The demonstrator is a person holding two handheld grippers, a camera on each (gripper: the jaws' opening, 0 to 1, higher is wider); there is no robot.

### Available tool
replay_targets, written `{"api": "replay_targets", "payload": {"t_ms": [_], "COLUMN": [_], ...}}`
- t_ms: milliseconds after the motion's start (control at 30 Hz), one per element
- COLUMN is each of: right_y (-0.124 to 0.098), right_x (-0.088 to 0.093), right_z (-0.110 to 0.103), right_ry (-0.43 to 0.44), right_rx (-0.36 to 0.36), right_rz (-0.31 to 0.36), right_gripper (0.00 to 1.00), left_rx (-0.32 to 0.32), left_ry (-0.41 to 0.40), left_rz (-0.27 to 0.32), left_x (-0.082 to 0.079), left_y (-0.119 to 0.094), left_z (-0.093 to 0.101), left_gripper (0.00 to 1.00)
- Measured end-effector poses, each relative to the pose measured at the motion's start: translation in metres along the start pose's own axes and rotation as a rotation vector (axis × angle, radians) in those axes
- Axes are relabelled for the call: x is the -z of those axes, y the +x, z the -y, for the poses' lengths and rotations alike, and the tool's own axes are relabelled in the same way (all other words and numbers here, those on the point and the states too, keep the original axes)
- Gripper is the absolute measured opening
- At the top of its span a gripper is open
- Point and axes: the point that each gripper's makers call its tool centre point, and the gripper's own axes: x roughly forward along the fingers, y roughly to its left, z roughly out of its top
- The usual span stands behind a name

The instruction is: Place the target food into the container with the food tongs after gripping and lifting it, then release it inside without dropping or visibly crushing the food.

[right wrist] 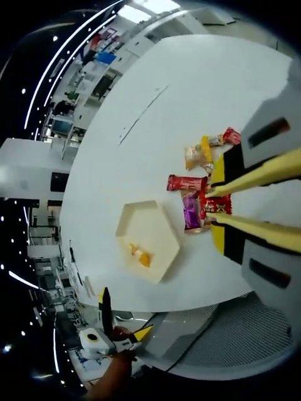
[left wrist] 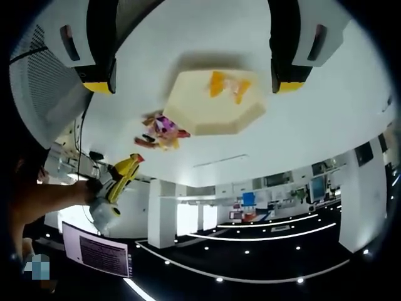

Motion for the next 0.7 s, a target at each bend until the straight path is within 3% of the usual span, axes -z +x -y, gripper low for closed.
{"api": "replay_targets", "payload": {"t_ms": [300, 700], "right_y": [0.011, 0.035], "right_x": [-0.027, -0.077], "right_z": [-0.010, -0.033], "right_ry": [-0.044, -0.110], "right_rx": [-0.032, -0.088], "right_rz": [0.014, 0.051], "right_gripper": [0.20, 0.20], "left_rx": [-0.001, 0.004], "left_ry": [0.001, 0.002], "left_rz": [0.000, -0.004], "left_x": [0.000, 0.000], "left_y": [0.000, 0.001], "left_z": [0.000, 0.001], "left_gripper": [1.00, 1.00]}}
